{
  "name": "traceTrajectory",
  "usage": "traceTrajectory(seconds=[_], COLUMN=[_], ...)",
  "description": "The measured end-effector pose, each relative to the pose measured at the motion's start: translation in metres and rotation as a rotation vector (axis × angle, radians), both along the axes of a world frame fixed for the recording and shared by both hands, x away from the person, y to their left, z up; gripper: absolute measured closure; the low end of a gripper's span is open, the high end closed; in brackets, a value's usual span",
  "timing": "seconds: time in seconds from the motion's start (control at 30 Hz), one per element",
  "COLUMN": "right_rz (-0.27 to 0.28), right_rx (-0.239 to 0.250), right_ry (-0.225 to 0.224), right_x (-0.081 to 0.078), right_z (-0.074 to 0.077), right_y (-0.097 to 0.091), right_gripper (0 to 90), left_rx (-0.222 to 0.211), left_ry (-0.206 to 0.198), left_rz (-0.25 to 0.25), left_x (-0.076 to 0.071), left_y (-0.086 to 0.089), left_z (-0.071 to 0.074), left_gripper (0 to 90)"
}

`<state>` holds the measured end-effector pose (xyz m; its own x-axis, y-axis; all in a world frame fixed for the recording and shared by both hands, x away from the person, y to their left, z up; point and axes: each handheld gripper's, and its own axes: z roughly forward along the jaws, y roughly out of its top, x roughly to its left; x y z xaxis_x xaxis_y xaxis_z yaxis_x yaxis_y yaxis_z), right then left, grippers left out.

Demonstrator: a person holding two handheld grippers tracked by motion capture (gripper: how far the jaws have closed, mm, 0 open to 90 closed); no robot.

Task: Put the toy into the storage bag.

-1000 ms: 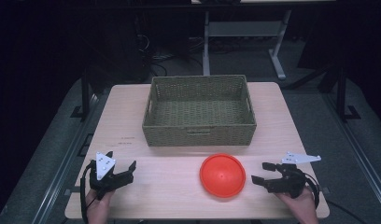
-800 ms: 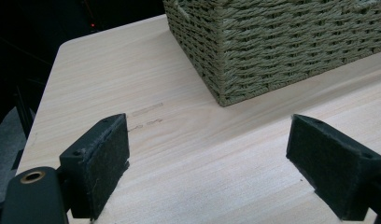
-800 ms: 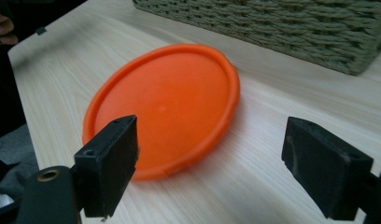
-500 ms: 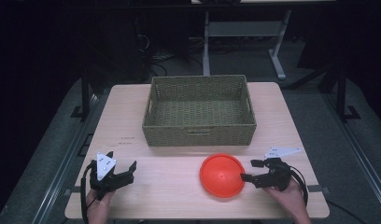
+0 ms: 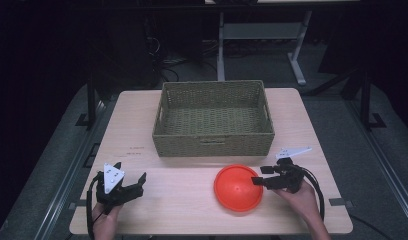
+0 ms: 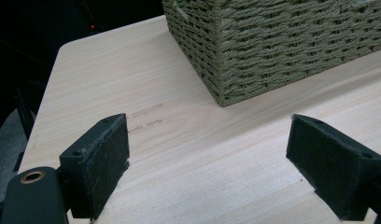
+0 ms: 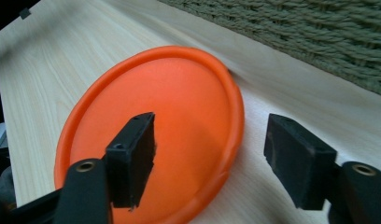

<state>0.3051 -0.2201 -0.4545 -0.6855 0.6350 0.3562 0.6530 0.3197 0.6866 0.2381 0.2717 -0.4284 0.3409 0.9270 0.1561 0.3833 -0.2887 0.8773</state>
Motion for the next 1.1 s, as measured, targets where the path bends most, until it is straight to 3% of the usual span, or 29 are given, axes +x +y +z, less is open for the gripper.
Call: traceTrajectory(seconds=[0.47, 1.1], right_rz=[0.004, 0.008], right_rx=[-0.03, -0.065], right_ry=[0.022, 0.062], right_x=[-0.002, -0.005], right_z=[-0.009, -0.014], right_y=[-0.001, 0.003], right_gripper=[53.5, 58.3], left_rx=[0.007, 0.007], left_ry=[0.003, 0.002], left_rz=[-0.011, -0.011], left_x=[0.001, 0.001], left_y=[-0.003, -0.003], left_z=[0.0, 0.0], left_gripper=[12.7, 12.7])
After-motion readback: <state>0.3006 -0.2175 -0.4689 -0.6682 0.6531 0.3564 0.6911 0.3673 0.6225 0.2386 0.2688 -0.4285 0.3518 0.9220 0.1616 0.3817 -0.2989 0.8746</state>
